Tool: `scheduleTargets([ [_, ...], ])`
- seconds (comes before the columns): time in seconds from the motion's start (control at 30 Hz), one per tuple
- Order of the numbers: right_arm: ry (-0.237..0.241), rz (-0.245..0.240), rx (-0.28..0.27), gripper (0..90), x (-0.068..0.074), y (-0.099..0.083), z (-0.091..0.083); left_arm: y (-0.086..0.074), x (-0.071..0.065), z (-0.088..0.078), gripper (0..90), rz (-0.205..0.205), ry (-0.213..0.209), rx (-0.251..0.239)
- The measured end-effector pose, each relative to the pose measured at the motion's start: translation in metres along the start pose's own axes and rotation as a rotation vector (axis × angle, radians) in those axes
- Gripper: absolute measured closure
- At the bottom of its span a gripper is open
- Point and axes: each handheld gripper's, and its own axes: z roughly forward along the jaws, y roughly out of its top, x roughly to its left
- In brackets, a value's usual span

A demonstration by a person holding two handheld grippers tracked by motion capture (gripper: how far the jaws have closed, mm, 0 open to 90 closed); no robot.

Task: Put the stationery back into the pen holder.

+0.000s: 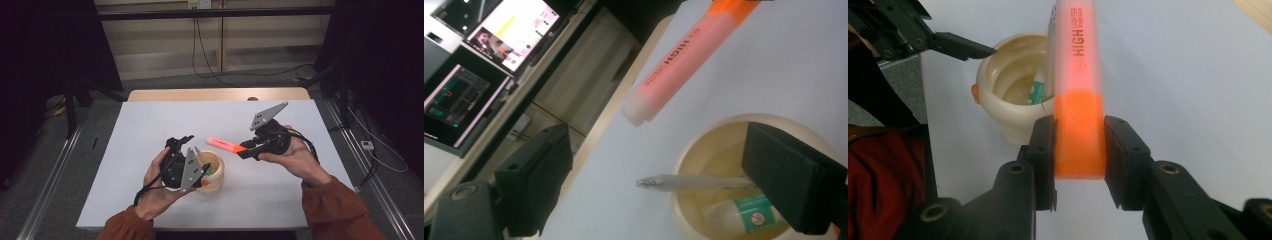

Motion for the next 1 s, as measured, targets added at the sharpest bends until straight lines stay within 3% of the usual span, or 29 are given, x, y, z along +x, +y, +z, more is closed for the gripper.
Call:
scheduleTargets([
  [0.27,0.007,-0.018,-0.008,68.1,0.005,0.002,0.001,0.009,-0.009,0.004,21.9,0.13,0.045,0.027],
  [0.63,0.018,-0.035,-0.009,68.1,0.011,0.004,0.001,0.023,-0.021,0.017,35.1,0.246,0.07,0.049],
  [1.0,0.045,-0.026,-0.01,68.1,0.012,0.005,0.007,0.029,-0.036,0.028,54.2,0.334,0.069,0.027],
])
